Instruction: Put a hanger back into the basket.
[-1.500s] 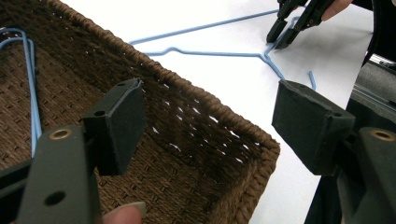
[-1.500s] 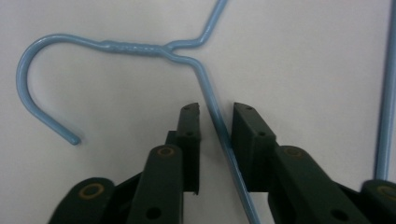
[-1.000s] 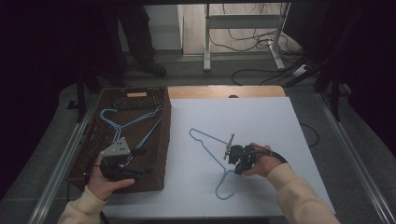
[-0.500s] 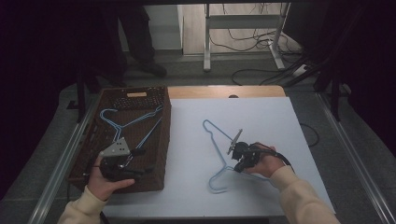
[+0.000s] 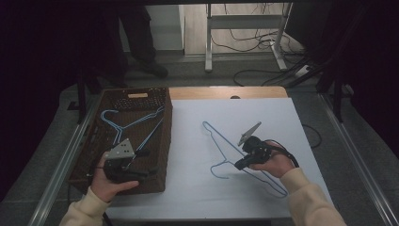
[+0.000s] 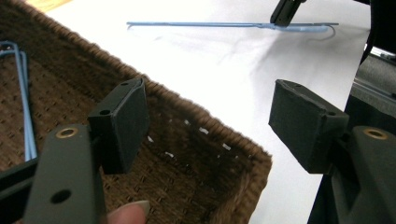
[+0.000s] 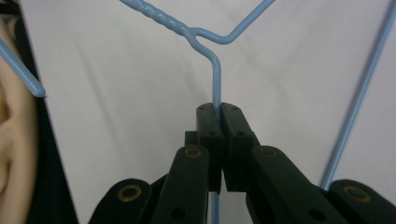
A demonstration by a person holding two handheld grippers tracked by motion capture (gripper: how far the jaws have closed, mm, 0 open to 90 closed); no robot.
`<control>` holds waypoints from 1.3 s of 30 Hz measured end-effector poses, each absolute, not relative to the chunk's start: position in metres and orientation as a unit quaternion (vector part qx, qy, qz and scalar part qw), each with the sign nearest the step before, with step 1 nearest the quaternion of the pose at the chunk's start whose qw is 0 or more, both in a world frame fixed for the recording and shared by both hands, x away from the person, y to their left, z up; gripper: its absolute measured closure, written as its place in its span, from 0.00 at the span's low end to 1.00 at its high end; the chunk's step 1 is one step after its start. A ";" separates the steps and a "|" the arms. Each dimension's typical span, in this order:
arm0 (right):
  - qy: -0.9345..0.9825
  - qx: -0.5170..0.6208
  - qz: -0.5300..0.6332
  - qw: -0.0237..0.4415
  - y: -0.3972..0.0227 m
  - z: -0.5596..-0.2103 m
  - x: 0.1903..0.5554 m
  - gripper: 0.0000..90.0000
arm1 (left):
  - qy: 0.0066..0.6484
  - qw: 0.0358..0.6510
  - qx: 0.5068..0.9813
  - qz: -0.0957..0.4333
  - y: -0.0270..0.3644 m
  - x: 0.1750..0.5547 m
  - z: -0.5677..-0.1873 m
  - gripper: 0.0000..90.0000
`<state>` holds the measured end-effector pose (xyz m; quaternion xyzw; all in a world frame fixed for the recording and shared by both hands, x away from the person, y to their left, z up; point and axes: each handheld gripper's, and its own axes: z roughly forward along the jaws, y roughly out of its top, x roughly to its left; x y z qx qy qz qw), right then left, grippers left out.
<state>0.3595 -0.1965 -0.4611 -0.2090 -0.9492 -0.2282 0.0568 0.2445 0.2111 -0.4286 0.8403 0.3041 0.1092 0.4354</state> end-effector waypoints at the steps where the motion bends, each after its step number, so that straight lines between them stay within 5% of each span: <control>1: -0.947 -0.212 -0.233 0.055 -0.197 -0.460 0.359 0.97 | 0.300 0.434 0.842 0.110 0.208 0.245 -0.428 0.32; 25: -0.940 -0.202 -0.262 0.079 -0.212 -0.453 0.350 0.97 | 0.165 0.312 0.931 0.090 0.061 0.301 -0.427 0.32; 39: -0.942 -0.182 -0.267 0.091 -0.215 -0.453 0.348 0.97 | 0.148 0.288 0.938 0.120 0.026 0.322 -0.453 0.36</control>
